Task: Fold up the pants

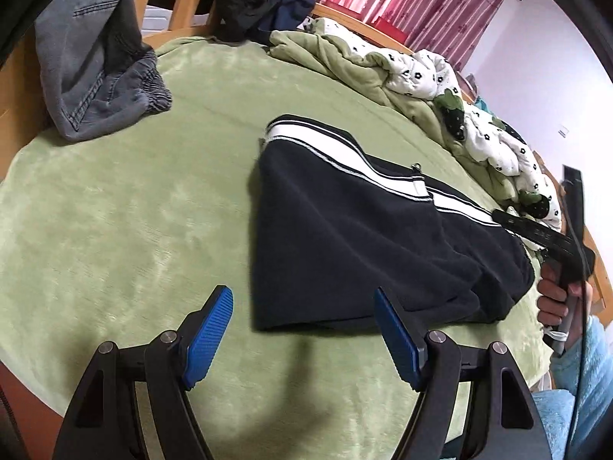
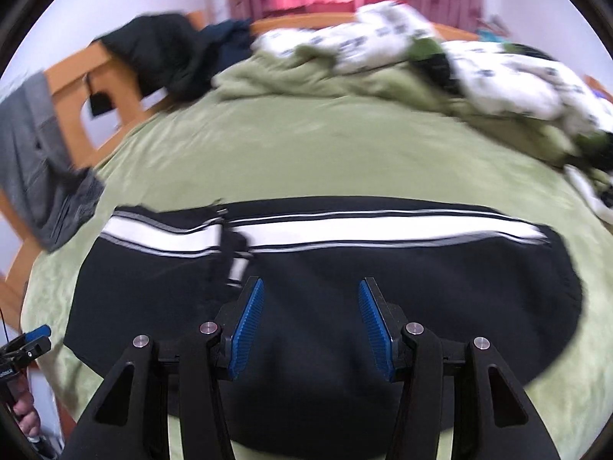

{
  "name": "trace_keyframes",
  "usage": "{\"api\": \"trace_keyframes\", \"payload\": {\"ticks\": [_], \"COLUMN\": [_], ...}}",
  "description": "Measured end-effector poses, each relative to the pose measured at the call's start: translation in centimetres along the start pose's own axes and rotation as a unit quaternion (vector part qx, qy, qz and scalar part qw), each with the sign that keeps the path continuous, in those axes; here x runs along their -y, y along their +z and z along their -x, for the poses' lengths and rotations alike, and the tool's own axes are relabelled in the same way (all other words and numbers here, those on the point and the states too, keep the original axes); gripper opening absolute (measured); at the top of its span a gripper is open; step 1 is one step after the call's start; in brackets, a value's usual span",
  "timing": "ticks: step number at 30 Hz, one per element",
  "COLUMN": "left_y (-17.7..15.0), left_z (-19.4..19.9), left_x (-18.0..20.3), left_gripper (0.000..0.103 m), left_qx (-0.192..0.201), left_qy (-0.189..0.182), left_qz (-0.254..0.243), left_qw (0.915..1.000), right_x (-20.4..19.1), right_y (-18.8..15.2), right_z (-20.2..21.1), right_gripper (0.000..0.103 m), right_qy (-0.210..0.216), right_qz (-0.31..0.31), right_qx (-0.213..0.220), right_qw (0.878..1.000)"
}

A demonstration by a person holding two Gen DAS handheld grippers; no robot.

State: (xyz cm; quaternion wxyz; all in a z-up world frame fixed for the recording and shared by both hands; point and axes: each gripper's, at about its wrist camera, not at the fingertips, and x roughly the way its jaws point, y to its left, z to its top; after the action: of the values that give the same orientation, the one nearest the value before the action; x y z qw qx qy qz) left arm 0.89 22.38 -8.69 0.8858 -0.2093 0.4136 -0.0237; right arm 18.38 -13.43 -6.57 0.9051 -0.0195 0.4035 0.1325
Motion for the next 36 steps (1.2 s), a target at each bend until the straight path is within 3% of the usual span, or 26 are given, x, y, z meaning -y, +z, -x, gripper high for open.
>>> {"api": "trace_keyframes", "payload": {"ticks": [6, 12, 13, 15, 18, 19, 20, 23, 25, 28, 34, 36], "left_y": [-0.1, -0.2, -0.3, -0.5, -0.8, -0.8, -0.8, -1.1, -1.4, -1.7, -1.7, -1.7], "left_z": [-0.6, -0.8, -0.9, -1.1, -1.5, -1.7, -1.9, -1.9, -1.6, -1.3, -1.2, -1.2], "left_x": [-1.6, -2.2, -2.1, -1.9, -1.6, -1.5, -1.3, -0.9, -0.4, 0.0, 0.1, 0.2], "left_gripper": [0.074, 0.074, 0.074, 0.074, 0.074, 0.074, 0.074, 0.074, 0.074, 0.074, 0.074, 0.074], "left_qx": [-0.010, -0.008, -0.009, -0.011, -0.018, -0.021, -0.024, -0.028, -0.027, -0.024, -0.027, -0.029], "left_qy": [0.000, -0.005, -0.005, -0.001, 0.000, 0.000, -0.003, -0.014, -0.011, 0.000, -0.019, -0.024], "left_qz": [0.019, 0.024, 0.022, 0.016, 0.009, 0.010, 0.014, 0.015, 0.001, -0.011, 0.009, 0.014], "left_qw": [0.9998, 0.9997, 0.9997, 0.9998, 0.9998, 0.9997, 0.9996, 0.9994, 0.9996, 0.9997, 0.9994, 0.9992], "right_x": [-5.0, -6.6, -7.1, -7.7, -5.7, -5.0, -4.7, -4.2, -3.7, -3.1, -3.6, -4.0], "right_y": [1.1, 0.8, 0.6, 0.5, 1.7, 1.7, 1.6, -0.6, -1.4, -2.1, -4.7, -5.0], "right_z": [-6.0, -13.1, -13.3, -12.1, -8.9, -8.6, -9.0, -12.5, -11.8, -9.3, -4.2, -3.4], "right_gripper": [0.051, 0.050, 0.032, 0.016, 0.016, 0.016, 0.018, 0.028, 0.040, 0.041, 0.040, 0.033], "right_qy": [0.041, 0.087, 0.076, 0.056, 0.100, 0.093, 0.076, 0.041, 0.054, 0.071, 0.084, 0.101], "right_qz": [0.035, 0.013, 0.023, 0.059, 0.035, 0.024, 0.024, 0.039, 0.033, 0.026, 0.055, 0.047], "right_qx": [-0.037, -0.119, -0.113, -0.067, -0.005, 0.001, -0.006, -0.082, -0.069, -0.081, -0.099, -0.103], "right_qw": [0.998, 0.989, 0.990, 0.994, 0.994, 0.995, 0.997, 0.995, 0.996, 0.994, 0.990, 0.988]}}
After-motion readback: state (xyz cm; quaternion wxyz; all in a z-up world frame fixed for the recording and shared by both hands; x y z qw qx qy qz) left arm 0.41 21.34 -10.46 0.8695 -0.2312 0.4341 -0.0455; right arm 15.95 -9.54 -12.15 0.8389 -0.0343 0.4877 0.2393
